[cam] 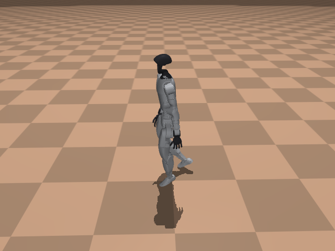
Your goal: Upper body actions
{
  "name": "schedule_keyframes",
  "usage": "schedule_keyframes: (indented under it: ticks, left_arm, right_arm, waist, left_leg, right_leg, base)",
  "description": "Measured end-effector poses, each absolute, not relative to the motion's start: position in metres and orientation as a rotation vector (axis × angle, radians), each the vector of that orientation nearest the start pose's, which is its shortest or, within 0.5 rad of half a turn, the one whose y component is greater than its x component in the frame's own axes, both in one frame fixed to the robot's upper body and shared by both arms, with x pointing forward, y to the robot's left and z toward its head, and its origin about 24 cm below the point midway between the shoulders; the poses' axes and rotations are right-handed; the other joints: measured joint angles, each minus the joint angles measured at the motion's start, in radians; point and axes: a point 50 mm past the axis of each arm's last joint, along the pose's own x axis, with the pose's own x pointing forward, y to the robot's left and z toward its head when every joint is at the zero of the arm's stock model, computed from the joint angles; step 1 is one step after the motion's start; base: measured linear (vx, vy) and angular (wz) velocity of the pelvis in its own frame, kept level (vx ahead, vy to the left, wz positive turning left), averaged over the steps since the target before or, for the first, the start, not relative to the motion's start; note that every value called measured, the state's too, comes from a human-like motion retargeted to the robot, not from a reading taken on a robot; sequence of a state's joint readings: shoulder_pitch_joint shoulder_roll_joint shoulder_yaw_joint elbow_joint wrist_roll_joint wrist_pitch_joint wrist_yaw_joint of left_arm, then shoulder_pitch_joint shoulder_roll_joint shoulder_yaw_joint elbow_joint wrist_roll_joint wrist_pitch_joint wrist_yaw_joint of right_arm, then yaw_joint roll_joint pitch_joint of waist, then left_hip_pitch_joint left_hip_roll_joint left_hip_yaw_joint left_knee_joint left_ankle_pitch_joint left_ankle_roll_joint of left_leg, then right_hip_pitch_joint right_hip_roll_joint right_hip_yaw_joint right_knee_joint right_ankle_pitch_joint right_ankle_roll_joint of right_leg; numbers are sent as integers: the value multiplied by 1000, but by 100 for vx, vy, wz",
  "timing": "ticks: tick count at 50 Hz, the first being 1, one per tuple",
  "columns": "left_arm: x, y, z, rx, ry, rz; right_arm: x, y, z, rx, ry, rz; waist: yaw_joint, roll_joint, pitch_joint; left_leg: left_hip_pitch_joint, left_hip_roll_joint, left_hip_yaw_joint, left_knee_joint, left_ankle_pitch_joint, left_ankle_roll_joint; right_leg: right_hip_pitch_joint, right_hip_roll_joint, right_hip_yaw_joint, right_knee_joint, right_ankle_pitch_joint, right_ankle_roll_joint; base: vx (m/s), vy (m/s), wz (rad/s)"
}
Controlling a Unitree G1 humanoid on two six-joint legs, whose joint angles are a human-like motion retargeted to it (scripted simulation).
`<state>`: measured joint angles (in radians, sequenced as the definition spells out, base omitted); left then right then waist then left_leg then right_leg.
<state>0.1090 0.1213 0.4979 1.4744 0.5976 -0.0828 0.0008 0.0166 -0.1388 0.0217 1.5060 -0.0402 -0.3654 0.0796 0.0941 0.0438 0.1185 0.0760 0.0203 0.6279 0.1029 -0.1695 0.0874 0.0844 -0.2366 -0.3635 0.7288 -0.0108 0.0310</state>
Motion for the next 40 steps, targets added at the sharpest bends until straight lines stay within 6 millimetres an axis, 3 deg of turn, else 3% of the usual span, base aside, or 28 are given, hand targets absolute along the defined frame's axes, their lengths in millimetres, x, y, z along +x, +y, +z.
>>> schedule_keyframes:
  ticks: [5, 9, 12, 15, 19, 22, 25, 28, 30, 34, 37, 40]
  left_arm:
    - [19, 220, -175, 261, 1435, 43]
    - [28, 224, -174, 275, 1430, 29]
    - [30, 227, -174, 310, 1459, 19]
    - [32, 230, -173, 359, 1485, -1]
    - [36, 226, -173, 373, 1479, -47]
    - [43, 220, -174, 365, 1457, -89]
    - [52, 213, -174, 342, 1423, -119]
    - [57, 206, -175, 297, 1400, -147]
    - [57, 201, -175, 263, 1387, -164]
    - [49, 194, -177, 237, 1390, -189]
    - [33, 188, -179, 221, 1424, -222]
    - [30, 187, -179, 234, 1416, -252]
  right_arm:
    - [36, -198, -172, 86, 1174, -139]
    - [16, -197, -174, 78, 1233, -136]
    - [0, -193, -175, 42, 1298, -105]
    - [-16, -188, -176, -6, 1366, -58]
    - [-27, -184, -176, -34, 1409, -4]
    - [-33, -184, -176, -19, 1446, 9]
    - [-31, -187, -176, -20, 1460, -3]
    - [-25, -190, -176, -49, 1451, -6]
    - [-23, -193, -175, -71, 1452, -4]
    - [-17, -201, -175, -88, 1456, -34]
    - [-18, -206, -174, -68, 1459, -87]
    - [-14, -207, -174, -17, 1434, -146]
  waist:
    - [-48, 32, 31]
    - [-86, 33, 43]
    - [-117, 19, 61]
    - [-142, -12, 84]
    - [-157, -62, 92]
    - [-153, -129, 97]
    - [-138, -189, 111]
    - [-122, -195, 111]
    - [-119, -187, 94]
    - [-156, -134, 32]
    - [-228, -97, -29]
    - [-269, -80, -51]
  left_leg:
    - [4, 30, -186, 41, 1, 18]
    - [15, 21, -328, 60, 5, 25]
    - [32, -7, -439, 67, 15, 32]
    - [62, -57, -544, 69, 31, 39]
    - [98, -125, -594, 59, 55, 52]
    - [132, -223, -631, 48, 75, 65]
    - [185, -316, -669, 32, 79, 80]
    - [229, -338, -691, 19, 79, 81]
    - [251, -337, -699, 17, 87, 77]
    - [254, -306, -694, 41, 162, 59]
    - [233, -272, -635, 130, 331, -9]
    - [164, -216, -470, 326, 529, -193]
  right_leg:
    - [-108, 218, 287, 341, -90, -38]
    - [-185, 361, 373, 450, -150, -37]
    - [-239, 451, 410, 443, -180, -3]
    - [-280, 529, 445, 320, -178, 73]
    - [-293, 527, 454, 42, -130, 137]
    - [-279, 450, 442, -287, -22, 156]
    - [-270, 369, 432, -543, 39, 131]
    - [-273, 350, 416, -676, -21, 104]
    - [-260, 339, 368, -708, -32, 118]
    - [-248, 372, 356, -686, 9, -3]
    - [-232, 351, 385, -675, 62, 0]
    - [-196, 326, 393, -652, 22, -13]
  base:
    - [35, -1, 210]
    - [41, -5, 194]
    - [37, -12, 208]
    - [39, -15, 213]
    - [42, -15, 154]
    - [39, -16, 141]
    - [40, -17, 95]
    - [51, -25, 58]
    - [66, -38, 57]
    - [54, -27, 67]
    - [71, -29, 120]
    - [67, -36, 104]
